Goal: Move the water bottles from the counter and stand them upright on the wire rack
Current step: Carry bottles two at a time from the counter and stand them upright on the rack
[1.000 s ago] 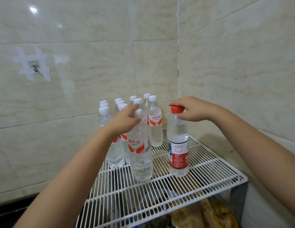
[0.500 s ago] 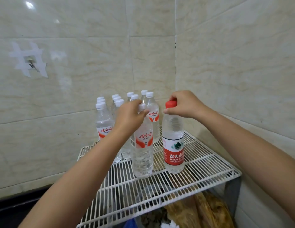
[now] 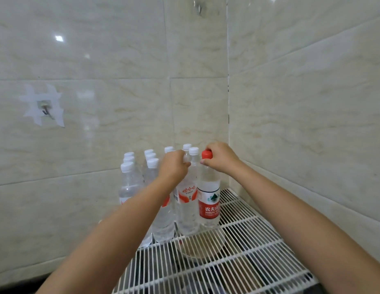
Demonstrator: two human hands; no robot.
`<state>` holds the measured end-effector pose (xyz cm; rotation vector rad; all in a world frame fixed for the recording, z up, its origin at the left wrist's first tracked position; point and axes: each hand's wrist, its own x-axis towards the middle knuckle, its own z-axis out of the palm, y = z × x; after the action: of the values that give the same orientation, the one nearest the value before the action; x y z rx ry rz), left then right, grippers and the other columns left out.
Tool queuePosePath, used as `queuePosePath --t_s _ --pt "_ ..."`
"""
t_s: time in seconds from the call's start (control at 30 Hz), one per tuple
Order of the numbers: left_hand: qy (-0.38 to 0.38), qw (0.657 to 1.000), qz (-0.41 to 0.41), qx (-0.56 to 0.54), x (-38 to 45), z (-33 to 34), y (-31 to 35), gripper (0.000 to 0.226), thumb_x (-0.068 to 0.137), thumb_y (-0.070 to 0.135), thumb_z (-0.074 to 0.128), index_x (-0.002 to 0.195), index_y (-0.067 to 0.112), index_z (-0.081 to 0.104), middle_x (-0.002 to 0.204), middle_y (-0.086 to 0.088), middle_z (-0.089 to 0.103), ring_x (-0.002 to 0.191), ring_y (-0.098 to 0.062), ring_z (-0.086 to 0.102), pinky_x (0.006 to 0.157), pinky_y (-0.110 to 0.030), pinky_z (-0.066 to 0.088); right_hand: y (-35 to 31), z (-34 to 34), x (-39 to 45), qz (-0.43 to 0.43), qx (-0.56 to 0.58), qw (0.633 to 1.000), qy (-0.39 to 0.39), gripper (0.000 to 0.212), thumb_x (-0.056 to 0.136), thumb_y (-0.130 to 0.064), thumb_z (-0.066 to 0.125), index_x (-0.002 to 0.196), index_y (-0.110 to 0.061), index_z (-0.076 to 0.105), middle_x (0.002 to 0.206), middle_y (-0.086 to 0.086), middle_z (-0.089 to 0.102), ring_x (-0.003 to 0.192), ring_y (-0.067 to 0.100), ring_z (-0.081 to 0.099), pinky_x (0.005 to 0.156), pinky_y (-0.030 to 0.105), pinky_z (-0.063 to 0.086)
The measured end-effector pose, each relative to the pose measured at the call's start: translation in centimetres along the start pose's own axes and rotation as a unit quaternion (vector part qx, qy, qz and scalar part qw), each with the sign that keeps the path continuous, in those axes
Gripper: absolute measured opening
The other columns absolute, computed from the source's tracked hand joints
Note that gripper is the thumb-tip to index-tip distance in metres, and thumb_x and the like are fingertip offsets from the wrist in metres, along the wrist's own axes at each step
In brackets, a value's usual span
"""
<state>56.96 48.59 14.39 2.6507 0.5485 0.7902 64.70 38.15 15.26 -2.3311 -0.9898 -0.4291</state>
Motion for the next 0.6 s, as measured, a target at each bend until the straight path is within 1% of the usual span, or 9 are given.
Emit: queuePosePath --t_s 0.03,0.1,0.17,0.23,0.33,0.4,0.47,0.53,0.6 --pt "-0.002 1.000 -0.001 0.003 0.2 -0.1 -0.1 0.033 0.092 0.018 0.054 0.120 0.001 0.055 0.119 -0.017 0.062 0.112 -0.030 0.055 0.089 -0.036 0.043 0.0 0.4 0.1 0.001 0.009 1.000 0.007 0.026 0.083 -0.021 0.064 0.096 0.001 0.059 0.092 0.013 0.056 0.082 0.022 0.049 0.063 0.025 0.032" --pt "-0.007 1.000 0.001 0.015 0.7 -0.2 -0.4 0.035 0.091 0.018 0.056 0.123 0.002 0.053 0.121 -0.016 0.061 0.114 -0.030 0.054 0.091 -0.035 0.043 -0.1 1.2 0.5 -0.006 0.020 1.000 0.017 0.026 0.084 -0.021 0.063 0.097 0.003 0.059 0.096 0.017 0.059 0.082 0.023 0.049 0.069 0.026 0.031" --pt "-0.015 1.000 -0.007 0.023 1.0 -0.4 -0.7 0.035 0.091 0.017 0.056 0.121 0.001 0.054 0.121 -0.016 0.061 0.113 -0.029 0.055 0.090 -0.034 0.044 -0.2 2.1 0.7 -0.009 0.032 0.999 0.017 0.026 0.085 -0.020 0.061 0.098 0.002 0.060 0.103 0.020 0.061 0.088 0.027 0.053 0.071 0.026 0.032" --pt "-0.024 0.999 -0.013 0.035 1.2 -0.4 -0.8 0.034 0.091 0.018 0.056 0.121 0.001 0.053 0.121 -0.016 0.061 0.112 -0.028 0.055 0.091 -0.034 0.044 -0.2 2.9 0.8 -0.005 0.042 0.999 0.019 0.026 0.087 -0.020 0.060 0.103 0.000 0.060 0.107 0.018 0.060 0.097 0.028 0.055 0.075 0.024 0.033" --pt "-0.032 0.998 -0.008 0.052 1.2 -0.1 -0.5 0.034 0.093 0.019 0.053 0.123 0.004 0.052 0.121 -0.014 0.060 0.112 -0.027 0.055 0.090 -0.033 0.045 -0.1 3.3 0.9 0.004 0.053 0.998 0.031 0.028 0.088 -0.020 0.059 0.108 0.000 0.058 0.111 0.016 0.059 0.103 0.027 0.054 0.082 0.025 0.037" --pt "-0.029 0.997 0.003 0.069 0.9 0.0 -0.4 0.037 0.093 0.021 0.052 0.126 0.005 0.048 0.125 -0.014 0.057 0.115 -0.027 0.053 0.093 -0.033 0.044 -0.1 3.6 0.7 0.007 0.052 0.998 0.036 0.030 0.089 -0.021 0.058 0.111 0.000 0.056 0.114 0.016 0.058 0.106 0.026 0.053 0.089 0.028 0.040" --pt "-0.030 0.996 0.010 0.088 0.4 0.0 -0.5 0.041 0.094 0.022 0.050 0.131 0.005 0.043 0.131 -0.014 0.053 0.120 -0.027 0.049 0.097 -0.034 0.041 -0.2 3.8 0.3 0.005 0.037 0.999 0.036 0.033 0.091 -0.021 0.055 0.117 -0.001 0.052 0.118 0.015 0.055 0.109 0.026 0.050 0.094 0.029 0.040" --pt "-0.017 0.995 0.004 0.101 -0.3 -0.1 -0.7 0.037 0.095 0.020 0.047 0.128 0.006 0.044 0.130 -0.013 0.052 0.119 -0.027 0.049 0.095 -0.033 0.042 -0.2 4.0 -0.2 -0.002 0.020 0.999 0.033 0.037 0.092 -0.019 0.051 0.125 -0.003 0.045 0.125 0.014 0.050 0.115 0.025 0.046 0.098 0.029 0.038" --pt "0.026 0.992 -0.004 0.121 -1.4 -0.7 -1.3 0.029 0.094 0.018 0.043 0.119 0.005 0.051 0.124 -0.012 0.055 0.113 -0.027 0.051 0.088 -0.033 0.043 -0.4 4.0 -1.1 -0.003 0.007 0.999 0.045 0.043 0.092 -0.013 0.048 0.132 -0.003 0.037 0.132 0.015 0.042 0.120 0.027 0.041 0.101 0.030 0.036"
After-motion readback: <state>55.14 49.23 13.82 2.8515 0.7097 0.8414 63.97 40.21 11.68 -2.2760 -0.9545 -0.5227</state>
